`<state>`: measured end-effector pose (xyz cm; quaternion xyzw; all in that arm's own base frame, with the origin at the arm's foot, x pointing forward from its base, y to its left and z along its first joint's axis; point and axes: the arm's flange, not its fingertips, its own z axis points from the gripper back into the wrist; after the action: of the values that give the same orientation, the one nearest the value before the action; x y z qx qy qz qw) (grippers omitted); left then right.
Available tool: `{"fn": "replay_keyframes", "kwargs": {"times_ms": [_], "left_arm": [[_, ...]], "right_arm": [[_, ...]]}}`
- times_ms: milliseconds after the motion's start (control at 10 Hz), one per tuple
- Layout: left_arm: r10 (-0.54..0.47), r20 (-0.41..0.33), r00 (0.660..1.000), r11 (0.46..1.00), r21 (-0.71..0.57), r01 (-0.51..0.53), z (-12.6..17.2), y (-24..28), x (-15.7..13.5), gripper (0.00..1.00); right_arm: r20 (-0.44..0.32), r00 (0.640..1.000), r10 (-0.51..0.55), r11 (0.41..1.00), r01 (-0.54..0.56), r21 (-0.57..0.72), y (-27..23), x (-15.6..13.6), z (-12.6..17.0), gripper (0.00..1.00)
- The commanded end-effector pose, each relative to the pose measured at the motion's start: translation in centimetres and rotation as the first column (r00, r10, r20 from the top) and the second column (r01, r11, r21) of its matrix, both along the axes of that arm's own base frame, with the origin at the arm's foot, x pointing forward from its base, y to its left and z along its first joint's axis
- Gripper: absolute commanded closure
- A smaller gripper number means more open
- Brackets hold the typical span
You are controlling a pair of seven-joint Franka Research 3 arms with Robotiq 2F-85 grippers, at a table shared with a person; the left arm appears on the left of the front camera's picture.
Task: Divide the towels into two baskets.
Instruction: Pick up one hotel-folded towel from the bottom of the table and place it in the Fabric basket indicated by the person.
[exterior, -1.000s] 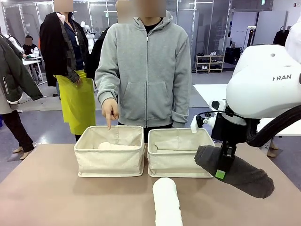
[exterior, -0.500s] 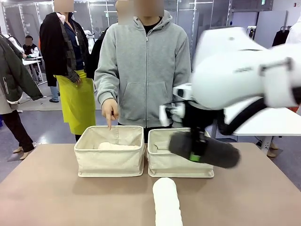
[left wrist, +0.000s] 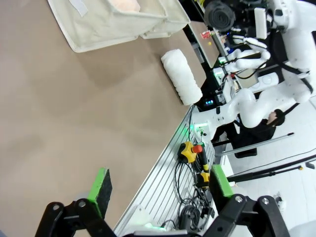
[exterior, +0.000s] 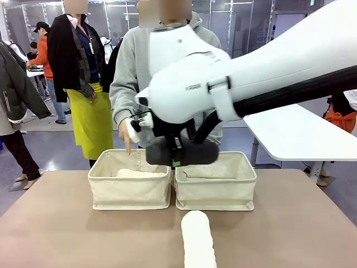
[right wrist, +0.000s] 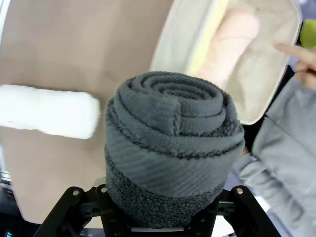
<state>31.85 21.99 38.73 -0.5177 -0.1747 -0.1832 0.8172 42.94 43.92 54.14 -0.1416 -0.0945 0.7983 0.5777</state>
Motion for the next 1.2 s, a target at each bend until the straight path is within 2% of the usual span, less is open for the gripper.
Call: {"fn": "replay_keyframes", "kwargs": {"times_ms": [0,300,500,900,1100], "left_arm": [[-0.001,-0.002,1.0,1.0,0.006,0.001,0.4,0.2,-0.3,0.0],[-0.001,-0.002,1.0,1.0,0.006,0.001,0.4,0.2,-0.3,0.0],[-0.001,-0.002,1.0,1.0,0.006,0.001,0.4,0.2,-0.3,0.0],[-0.001,-0.002,1.0,1.0,0.006,0.001,0.4,0.2,-0.3,0.0],[-0.001,-0.002,1.0,1.0,0.006,0.001,0.4,0.2,-0.3,0.0]], "right_arm": [[0.064,0.996,0.059,0.998,-0.057,-0.03,4.0,1.4,0.0,0.44],[0.094,0.989,0.118,0.993,-0.115,-0.03,8.7,3.3,-2.2,0.44],[0.121,0.988,0.092,0.996,-0.09,-0.021,11.5,5.4,-3.7,0.44],[0.113,0.994,0.003,1.0,-0.006,0.026,15.7,9.3,-6.5,0.44],[0.112,0.993,-0.034,0.999,0.03,0.037,16.7,10.4,-8.0,0.44]]}}
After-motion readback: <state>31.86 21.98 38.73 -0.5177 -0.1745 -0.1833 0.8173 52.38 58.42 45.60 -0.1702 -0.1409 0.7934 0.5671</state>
